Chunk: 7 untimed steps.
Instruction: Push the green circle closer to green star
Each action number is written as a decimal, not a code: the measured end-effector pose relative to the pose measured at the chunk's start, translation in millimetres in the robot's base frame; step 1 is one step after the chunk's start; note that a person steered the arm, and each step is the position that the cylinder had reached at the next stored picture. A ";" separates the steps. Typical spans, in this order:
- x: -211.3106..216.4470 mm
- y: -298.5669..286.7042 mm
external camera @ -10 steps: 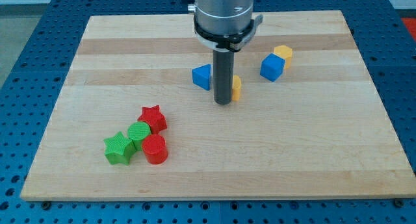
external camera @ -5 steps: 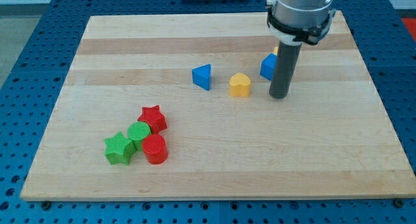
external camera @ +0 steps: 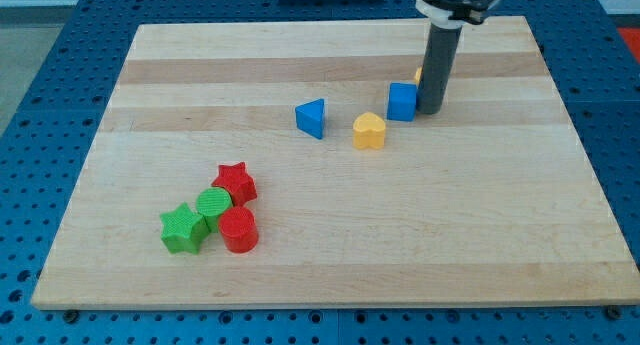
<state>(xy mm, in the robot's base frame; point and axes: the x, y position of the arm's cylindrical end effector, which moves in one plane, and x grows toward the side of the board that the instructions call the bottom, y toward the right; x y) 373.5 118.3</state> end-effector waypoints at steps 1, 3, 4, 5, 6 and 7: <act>-14.2 -0.7; -23.8 -13.2; -21.2 -14.2; -19.4 -24.7; -19.4 -40.0; -19.4 -51.2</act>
